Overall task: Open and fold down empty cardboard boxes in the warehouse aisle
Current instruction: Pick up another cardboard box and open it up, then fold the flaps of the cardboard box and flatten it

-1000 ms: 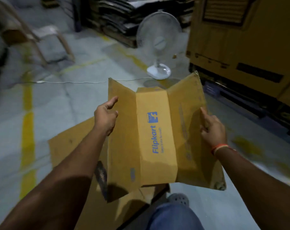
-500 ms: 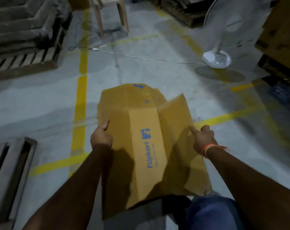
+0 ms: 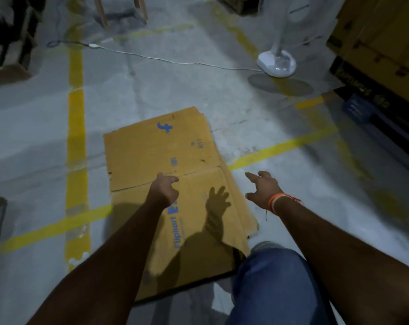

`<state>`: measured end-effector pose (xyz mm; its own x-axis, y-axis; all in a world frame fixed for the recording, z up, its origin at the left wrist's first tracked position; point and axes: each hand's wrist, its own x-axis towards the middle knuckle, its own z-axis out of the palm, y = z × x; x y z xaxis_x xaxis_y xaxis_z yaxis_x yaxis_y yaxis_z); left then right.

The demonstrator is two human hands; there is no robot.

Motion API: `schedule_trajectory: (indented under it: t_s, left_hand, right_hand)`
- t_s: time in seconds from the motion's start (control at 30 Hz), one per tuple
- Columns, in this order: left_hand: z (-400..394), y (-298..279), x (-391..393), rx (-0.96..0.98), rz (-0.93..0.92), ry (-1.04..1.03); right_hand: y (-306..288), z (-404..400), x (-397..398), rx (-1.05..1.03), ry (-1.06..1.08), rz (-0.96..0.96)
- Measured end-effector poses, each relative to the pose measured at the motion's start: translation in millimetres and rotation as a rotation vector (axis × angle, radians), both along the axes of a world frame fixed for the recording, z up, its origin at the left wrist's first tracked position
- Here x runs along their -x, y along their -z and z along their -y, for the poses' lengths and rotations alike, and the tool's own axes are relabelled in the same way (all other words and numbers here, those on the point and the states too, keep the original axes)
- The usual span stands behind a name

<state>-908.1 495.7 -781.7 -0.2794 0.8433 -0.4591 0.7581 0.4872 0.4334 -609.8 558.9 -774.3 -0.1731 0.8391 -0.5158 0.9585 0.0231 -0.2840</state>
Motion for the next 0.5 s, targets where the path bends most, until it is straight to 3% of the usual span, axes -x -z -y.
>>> schedule_trajectory:
  t_s: [0.27, 0.5]
  left_hand:
    - [-51, -65, -172, -0.169, 0.078, 0.503]
    - [-24, -129, -354, -0.235, 0.220, 0.911]
  right_hand:
    - [-45, 69, -142, -0.146, 0.355, -0.136]
    - [-110, 181, -275, -0.325, 0.689, -0.153]
